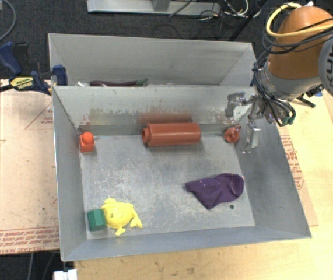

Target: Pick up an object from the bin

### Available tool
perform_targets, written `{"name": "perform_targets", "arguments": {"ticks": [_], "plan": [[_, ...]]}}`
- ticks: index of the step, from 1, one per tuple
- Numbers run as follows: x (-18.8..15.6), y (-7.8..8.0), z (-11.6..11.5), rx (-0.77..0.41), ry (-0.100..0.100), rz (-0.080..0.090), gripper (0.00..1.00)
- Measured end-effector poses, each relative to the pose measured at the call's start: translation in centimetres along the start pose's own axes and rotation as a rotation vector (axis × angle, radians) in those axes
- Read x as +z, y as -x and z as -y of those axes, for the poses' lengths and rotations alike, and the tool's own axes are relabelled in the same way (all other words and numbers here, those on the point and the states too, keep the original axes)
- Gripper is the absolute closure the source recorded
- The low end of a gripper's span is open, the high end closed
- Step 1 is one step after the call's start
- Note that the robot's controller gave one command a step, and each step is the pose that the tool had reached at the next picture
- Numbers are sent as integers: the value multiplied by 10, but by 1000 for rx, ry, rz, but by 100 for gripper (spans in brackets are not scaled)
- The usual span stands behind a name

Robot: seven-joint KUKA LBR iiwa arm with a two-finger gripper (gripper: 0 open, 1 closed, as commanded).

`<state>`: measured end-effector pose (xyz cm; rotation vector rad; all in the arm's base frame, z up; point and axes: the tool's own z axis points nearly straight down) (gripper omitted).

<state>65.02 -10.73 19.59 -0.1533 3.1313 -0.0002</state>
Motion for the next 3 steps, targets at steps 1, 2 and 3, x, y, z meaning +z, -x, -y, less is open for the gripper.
{"name": "perform_targets", "arguments": {"ticks": [1, 2, 3], "plan": [[39, -24, -14, 26, 1, -2, 0], [69, -48, -23, 73, 1, -1, 0], [95, -52, -27, -219, 1, 0, 0]]}}
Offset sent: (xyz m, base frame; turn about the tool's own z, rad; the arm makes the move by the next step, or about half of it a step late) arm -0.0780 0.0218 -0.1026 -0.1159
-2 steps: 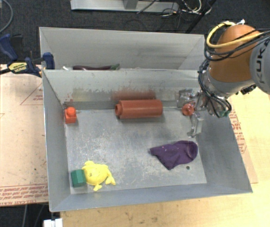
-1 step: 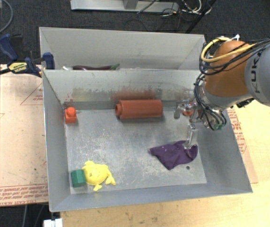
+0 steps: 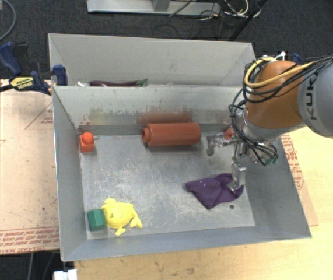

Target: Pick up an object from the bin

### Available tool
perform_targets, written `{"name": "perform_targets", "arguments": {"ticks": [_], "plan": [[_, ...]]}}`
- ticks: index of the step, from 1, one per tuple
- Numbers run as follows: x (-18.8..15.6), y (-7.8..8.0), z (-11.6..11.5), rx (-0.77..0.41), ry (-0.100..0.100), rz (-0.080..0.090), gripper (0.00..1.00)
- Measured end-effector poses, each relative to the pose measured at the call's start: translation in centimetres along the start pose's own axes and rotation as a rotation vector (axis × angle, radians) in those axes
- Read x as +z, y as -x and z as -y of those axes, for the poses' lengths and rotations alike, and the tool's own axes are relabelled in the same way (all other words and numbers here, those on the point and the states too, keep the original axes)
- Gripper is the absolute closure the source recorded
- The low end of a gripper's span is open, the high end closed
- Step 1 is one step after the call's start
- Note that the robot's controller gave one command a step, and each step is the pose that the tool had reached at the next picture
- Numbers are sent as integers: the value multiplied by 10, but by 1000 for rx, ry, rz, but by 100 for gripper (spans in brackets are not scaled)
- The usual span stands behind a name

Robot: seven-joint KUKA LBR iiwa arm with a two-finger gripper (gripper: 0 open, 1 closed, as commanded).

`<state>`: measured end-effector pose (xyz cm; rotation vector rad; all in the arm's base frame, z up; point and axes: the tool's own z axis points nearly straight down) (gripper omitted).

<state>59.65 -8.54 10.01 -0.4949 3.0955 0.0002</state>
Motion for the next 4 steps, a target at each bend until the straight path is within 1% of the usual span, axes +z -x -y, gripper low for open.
{"name": "perform_targets", "arguments": {"ticks": [1, 2, 3, 4], "plan": [[30, -60, -20, -47, 1, 0, 100], [30, -60, -20, -47, 1, 0, 100], [-78, -44, -9, -64, 1, 4, 100], [-78, -44, -9, -64, 1, 4, 100]]}}
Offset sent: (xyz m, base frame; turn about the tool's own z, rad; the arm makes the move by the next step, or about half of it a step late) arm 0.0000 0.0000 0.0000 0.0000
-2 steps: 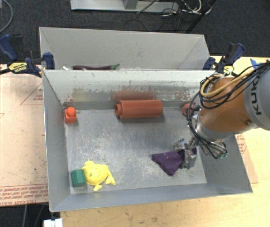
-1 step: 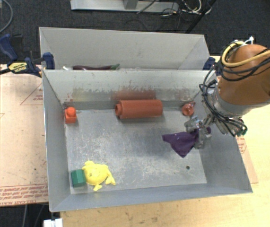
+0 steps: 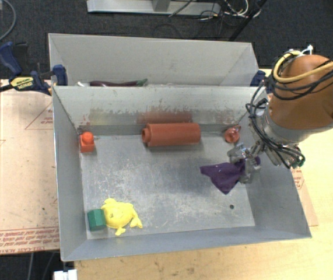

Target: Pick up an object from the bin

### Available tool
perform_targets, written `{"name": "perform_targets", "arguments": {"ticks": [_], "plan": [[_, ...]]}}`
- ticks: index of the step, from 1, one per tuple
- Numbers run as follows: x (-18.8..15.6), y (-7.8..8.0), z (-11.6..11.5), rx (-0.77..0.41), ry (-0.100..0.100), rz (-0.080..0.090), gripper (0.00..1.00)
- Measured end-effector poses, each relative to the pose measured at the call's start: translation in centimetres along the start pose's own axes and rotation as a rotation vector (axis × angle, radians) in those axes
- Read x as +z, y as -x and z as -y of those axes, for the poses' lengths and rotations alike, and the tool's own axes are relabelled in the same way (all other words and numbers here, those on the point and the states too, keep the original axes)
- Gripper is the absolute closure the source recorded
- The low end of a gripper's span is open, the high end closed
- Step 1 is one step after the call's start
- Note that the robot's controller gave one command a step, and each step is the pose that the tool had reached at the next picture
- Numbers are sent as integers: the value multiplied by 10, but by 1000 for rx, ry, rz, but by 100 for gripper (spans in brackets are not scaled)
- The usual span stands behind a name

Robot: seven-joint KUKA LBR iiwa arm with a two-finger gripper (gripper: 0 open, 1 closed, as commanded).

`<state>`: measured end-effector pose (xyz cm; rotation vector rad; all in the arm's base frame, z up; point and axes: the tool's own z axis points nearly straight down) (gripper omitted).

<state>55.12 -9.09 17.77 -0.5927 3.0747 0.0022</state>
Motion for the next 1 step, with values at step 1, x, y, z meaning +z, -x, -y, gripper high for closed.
{"name": "perform_targets", "arguments": {"ticks": [1], "plan": [[-133, 25, -30, 42, -1, 5, 100]]}}
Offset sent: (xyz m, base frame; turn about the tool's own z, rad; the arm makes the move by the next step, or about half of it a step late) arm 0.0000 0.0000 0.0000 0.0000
